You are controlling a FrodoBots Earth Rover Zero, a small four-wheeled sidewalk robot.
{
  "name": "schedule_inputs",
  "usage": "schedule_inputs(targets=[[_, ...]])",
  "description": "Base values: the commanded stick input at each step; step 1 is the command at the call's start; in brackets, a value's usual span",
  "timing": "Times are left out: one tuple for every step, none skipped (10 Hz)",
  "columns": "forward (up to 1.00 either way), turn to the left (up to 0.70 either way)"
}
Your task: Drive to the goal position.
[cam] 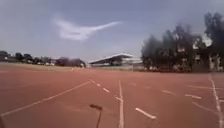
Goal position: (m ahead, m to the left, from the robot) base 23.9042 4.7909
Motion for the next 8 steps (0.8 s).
schedule_inputs(targets=[[0.7, 0.0], [0.7, 0.0], [0.7, 0.0], [0.7, 0.0], [0.7, 0.0], [0.7, 0.0], [0.7, 0.0], [0.7, 0.0]])
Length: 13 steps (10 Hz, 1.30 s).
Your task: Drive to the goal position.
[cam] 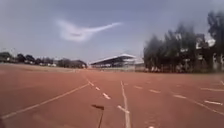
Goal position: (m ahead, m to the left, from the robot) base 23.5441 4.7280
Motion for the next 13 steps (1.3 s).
schedule_inputs(targets=[[0.7, 0.0], [0.7, 0.0], [0.7, 0.0], [0.7, 0.0], [0.7, 0.0], [0.7, 0.0], [0.7, 0.0], [0.7, 0.0], [0.7, 0.0], [0.7, 0.0], [0.7, 0.0], [0.7, 0.0], [0.7, 0.0]])
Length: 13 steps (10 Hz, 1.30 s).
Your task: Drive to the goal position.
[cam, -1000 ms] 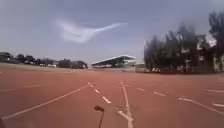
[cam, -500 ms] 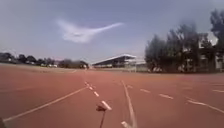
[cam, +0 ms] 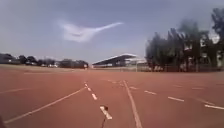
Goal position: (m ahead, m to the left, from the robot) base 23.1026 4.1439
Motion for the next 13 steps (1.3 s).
schedule_inputs(targets=[[0.7, 0.0], [0.7, 0.0], [0.7, 0.0], [0.7, 0.0], [0.7, 0.0], [0.7, 0.0], [0.7, 0.0], [0.7, 0.0], [0.7, 0.0], [0.7, 0.0], [0.7, 0.0], [0.7, 0.0], [0.7, 0.0]])
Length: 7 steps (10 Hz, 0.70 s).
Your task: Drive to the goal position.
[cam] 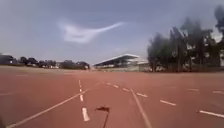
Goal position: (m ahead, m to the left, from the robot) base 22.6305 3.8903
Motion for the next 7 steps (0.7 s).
schedule_inputs(targets=[[0.7, 0.0], [0.7, 0.0], [0.7, 0.0], [0.7, 0.0], [0.7, 0.0], [0.7, 0.0], [0.7, 0.0]])
